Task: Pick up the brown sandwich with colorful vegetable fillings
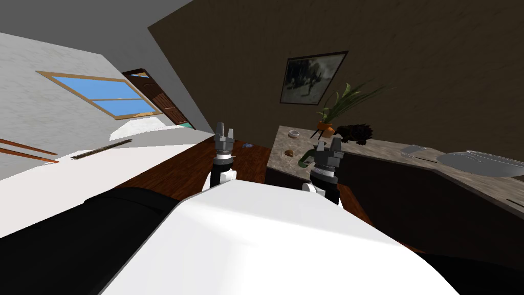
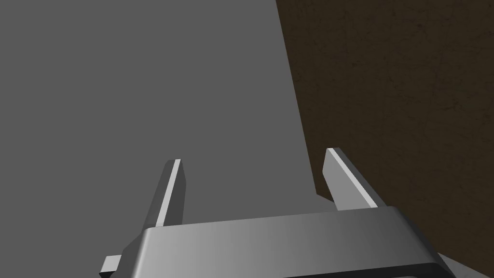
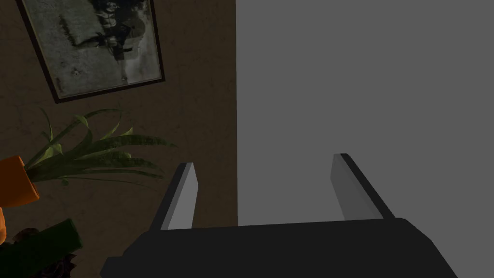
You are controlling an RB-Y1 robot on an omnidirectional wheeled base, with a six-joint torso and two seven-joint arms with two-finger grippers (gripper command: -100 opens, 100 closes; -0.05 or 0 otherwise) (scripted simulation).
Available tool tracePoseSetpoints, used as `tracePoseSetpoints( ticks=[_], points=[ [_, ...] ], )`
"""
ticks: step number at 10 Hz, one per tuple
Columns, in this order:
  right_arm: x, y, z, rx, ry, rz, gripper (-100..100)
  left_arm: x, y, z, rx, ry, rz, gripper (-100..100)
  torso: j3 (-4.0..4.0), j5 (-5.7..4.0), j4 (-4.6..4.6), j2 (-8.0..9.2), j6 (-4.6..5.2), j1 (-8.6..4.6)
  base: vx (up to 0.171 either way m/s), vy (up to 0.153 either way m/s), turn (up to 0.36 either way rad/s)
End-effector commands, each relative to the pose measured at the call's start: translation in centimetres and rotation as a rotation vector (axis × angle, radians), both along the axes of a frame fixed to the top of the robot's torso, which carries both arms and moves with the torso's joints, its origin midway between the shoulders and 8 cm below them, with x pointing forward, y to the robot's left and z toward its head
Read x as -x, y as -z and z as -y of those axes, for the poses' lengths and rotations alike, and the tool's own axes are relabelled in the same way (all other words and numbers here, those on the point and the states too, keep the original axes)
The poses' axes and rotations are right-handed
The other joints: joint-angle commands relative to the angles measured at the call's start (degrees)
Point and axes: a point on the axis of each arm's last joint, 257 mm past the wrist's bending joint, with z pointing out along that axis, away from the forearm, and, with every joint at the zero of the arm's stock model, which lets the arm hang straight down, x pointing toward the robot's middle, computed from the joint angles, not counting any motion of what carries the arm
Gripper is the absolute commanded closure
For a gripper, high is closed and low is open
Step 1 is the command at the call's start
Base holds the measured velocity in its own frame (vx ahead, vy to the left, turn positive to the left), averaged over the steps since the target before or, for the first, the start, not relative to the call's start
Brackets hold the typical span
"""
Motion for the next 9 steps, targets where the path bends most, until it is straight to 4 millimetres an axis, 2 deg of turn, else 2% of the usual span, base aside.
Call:
tracePoseSetpoints(
  ticks=[1, 3, 6, 7, 9],
  points=[
    [-0.4, 1.2, -0.2, 0.048, 0.003, -0.034, -100, 0.0, 0.0, 0.0, 0.0, 0.0, 0.0, 0, 0.0, 0.0, 0.0, 0.0, 0.0, 0.0, -0.028, 0.036, -0.069],
    [-1.0, 3.1, -0.1, 0.111, 0.013, -0.085, -100, 0.0, 0.0, 0.0, 0.0, 0.0, 0.0, 0, 0.11, 0.05, 0.04, 0.2, 0.0, 0.27, -0.065, 0.101, -0.06],
    [-1.8, 7.6, 0.5, 0.236, 0.044, -0.197, -100, 0.0, 0.0, 0.0, 0.0, 0.0, 0.0, 0, 0.12, 0.11, 0.04, 0.21, 0.01, 0.51, -0.053, 0.137, -0.071],
    [-1.8, 7.6, 0.4, 0.249, 0.038, -0.198, -100, 0.0, 0.0, 0.0, 0.0, 0.0, 0.0, 0, 0.13, 0.12, 0.05, 0.22, 0.0, 0.52, -0.033, 0.102, -0.018],
    [-2.0, 11.3, 1.2, 0.35, 0.064, -0.289, -100, 0.0, 0.0, 0.0, 0.0, 0.0, 0.0, 0, 0.06, 0.09, 0.02, 0.1, 0.0, 0.38, -0.033, 0.116, -0.045]
  ],
)
